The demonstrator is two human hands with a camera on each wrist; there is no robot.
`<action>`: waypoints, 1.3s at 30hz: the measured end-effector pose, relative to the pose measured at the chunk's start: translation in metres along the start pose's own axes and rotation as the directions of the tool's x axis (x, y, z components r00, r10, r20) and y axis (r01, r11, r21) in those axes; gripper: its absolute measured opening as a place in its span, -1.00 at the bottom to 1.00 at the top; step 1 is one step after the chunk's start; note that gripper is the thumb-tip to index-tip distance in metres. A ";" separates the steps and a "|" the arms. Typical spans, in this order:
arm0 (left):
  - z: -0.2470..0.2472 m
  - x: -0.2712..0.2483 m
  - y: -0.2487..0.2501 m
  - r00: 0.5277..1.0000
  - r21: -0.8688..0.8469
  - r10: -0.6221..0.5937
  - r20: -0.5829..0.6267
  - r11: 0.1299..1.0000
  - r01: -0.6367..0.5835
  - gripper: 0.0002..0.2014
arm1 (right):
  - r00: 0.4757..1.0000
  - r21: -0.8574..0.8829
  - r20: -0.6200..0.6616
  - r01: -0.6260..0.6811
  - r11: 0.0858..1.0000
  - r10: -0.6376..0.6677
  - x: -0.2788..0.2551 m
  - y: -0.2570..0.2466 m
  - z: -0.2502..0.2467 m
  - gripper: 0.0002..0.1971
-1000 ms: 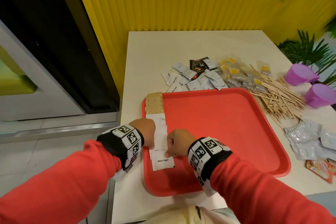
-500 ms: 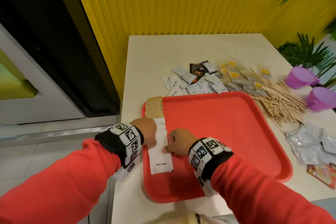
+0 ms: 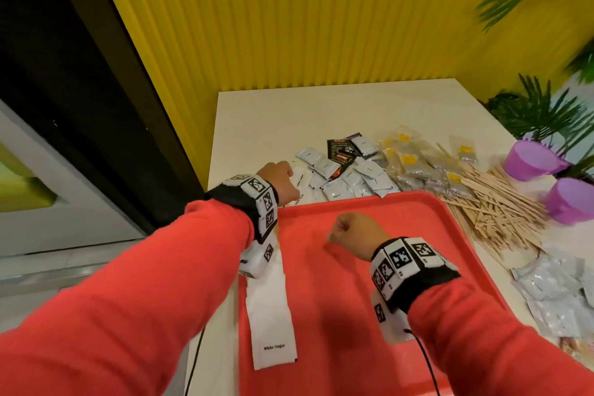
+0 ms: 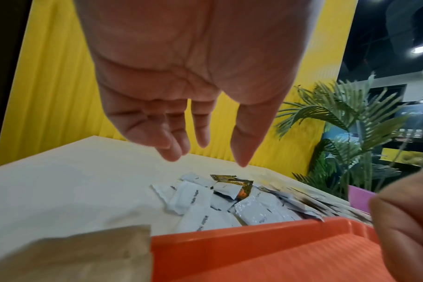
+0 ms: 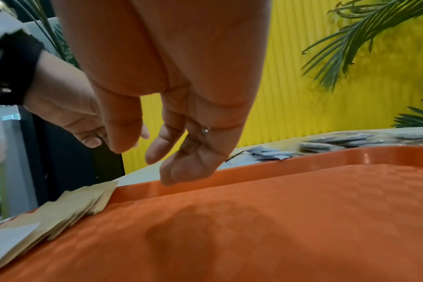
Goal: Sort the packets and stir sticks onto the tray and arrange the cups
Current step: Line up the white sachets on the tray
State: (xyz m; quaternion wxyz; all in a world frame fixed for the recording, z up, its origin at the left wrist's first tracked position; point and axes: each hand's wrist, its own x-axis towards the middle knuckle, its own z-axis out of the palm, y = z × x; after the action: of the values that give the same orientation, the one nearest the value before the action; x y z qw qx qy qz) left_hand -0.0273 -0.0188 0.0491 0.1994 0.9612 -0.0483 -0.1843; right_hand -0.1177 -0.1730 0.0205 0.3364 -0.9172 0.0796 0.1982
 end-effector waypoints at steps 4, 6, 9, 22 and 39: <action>0.009 0.030 0.014 0.994 -0.024 -0.109 0.020 0.994 0.110 -0.49 | 1.000 -0.009 -0.002 0.031 0.999 -0.031 0.011 0.012 -0.014 -0.72; 0.014 0.041 0.020 0.985 0.003 -0.163 0.050 0.987 0.163 -0.41 | 0.999 -0.002 0.010 0.047 0.999 -0.047 0.017 0.019 -0.021 -0.73; 0.024 0.056 0.022 0.958 0.093 -0.253 0.134 0.966 0.242 -0.13 | 0.997 0.014 0.027 0.072 0.997 -0.072 0.023 0.028 -0.030 -0.75; 0.033 0.087 0.015 0.948 0.315 -0.277 0.154 0.924 0.219 -0.42 | 0.989 0.103 0.091 0.105 0.989 -0.114 0.050 0.048 -0.048 -0.80; 0.001 0.043 0.009 0.995 -0.358 0.017 -0.102 0.932 -0.053 -0.79 | 0.991 0.382 -0.054 0.135 0.914 -0.124 0.055 0.024 -0.057 -0.88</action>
State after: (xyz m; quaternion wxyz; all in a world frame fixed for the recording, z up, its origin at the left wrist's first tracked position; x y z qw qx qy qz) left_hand 0.0116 -0.0345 0.0377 0.3774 0.9153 -0.0210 -0.1393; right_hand -0.0569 -0.2290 0.0233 0.5209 -0.8394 0.0608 0.1428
